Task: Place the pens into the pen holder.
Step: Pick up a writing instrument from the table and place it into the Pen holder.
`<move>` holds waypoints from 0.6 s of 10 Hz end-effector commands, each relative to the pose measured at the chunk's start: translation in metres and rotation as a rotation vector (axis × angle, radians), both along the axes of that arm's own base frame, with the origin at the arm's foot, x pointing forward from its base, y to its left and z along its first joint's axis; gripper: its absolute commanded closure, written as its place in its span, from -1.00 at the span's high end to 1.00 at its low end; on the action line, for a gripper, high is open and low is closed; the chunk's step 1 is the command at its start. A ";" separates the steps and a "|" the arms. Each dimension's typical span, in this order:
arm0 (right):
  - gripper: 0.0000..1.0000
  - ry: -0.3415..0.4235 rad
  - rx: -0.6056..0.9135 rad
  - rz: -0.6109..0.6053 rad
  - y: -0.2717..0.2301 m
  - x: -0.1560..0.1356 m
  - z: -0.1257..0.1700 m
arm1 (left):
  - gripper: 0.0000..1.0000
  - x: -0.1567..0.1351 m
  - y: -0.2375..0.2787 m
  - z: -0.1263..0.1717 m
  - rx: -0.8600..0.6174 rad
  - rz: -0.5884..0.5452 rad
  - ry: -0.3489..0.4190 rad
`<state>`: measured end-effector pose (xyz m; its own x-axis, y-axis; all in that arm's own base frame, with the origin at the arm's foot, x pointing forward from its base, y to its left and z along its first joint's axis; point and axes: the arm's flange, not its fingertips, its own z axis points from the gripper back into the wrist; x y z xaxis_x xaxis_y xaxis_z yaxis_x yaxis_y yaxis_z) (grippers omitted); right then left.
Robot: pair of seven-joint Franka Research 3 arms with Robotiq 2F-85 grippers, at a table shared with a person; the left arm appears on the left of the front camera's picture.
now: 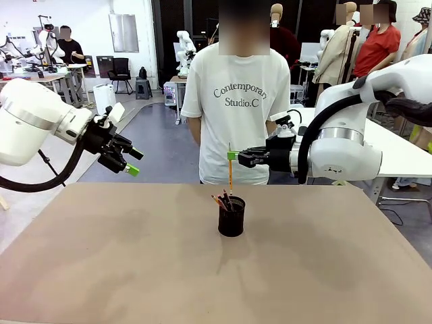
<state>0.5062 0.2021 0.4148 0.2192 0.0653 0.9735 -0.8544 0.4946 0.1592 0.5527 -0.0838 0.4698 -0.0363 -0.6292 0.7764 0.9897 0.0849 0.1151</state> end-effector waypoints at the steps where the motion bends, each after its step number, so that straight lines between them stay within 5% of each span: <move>1: -1.00 -0.064 0.024 0.069 -0.008 0.008 -0.011 | 1.00 -0.002 0.002 0.002 -0.005 -0.004 0.005; 6: -1.00 -0.174 0.058 0.177 -0.011 0.031 -0.035 | 1.00 -0.002 0.002 0.002 -0.005 -0.004 0.005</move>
